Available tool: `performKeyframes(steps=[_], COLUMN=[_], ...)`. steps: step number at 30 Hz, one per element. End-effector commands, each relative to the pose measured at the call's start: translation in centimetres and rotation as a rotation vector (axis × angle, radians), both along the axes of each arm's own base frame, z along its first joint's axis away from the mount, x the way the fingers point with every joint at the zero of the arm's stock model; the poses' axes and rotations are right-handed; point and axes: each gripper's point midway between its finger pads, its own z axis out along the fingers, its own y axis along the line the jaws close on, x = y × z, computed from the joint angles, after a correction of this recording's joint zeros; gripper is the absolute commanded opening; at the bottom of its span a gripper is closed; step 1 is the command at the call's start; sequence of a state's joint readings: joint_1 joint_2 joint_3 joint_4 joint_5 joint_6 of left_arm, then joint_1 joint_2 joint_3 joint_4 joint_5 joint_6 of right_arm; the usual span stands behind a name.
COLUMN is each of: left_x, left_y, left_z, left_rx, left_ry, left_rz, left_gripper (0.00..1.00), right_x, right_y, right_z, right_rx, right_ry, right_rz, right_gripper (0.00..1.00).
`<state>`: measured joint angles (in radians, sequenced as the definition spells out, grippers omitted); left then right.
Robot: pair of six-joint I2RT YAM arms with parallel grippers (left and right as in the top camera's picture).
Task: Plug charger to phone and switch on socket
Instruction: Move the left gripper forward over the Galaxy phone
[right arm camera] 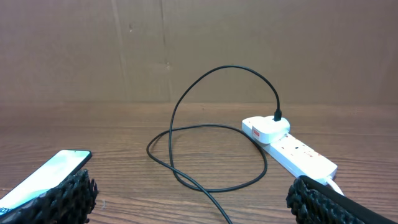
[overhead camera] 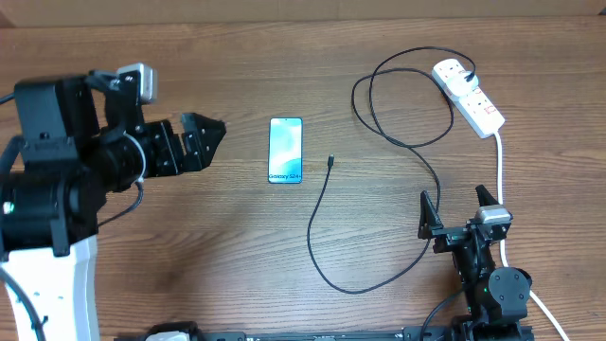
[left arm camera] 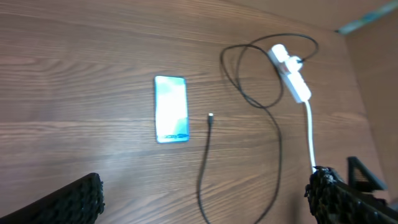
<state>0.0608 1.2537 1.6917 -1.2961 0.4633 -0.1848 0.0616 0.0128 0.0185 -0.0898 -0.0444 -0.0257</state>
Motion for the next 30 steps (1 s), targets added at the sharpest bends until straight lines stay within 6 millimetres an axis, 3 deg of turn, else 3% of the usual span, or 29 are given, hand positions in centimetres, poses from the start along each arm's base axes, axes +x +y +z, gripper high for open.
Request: performKeyframes(steps=[1, 10, 18, 30], left_x=[0.7, 1.2, 3.0, 6.6], left_y=[-2.0, -4.3, -4.8, -8.8], left_z=[1.4, -5.4, -10.6, -14.6], left_rx=[-0.057, 0.228, 0.444, 0.365], left_ry=[-0.05, 0.226, 0.363, 0.405], left_rz=[-0.098, 0.045, 0.191, 0.124], left_gripper=[1.0, 1.0, 1.0, 1.0], right_x=[0.0, 0.0, 0.0, 0.0], right_y=[0.1, 0.1, 0.1, 0.1], right_z=[-0.1, -0.1, -0.1, -0.1], right_rx=[0.003, 0.003, 0.003, 0.003], right_ry=[-0.005, -0.005, -0.006, -0.005], right_rz=[0.0, 0.0, 0.0, 0.0], right_gripper=[1.0, 1.0, 1.0, 1.0])
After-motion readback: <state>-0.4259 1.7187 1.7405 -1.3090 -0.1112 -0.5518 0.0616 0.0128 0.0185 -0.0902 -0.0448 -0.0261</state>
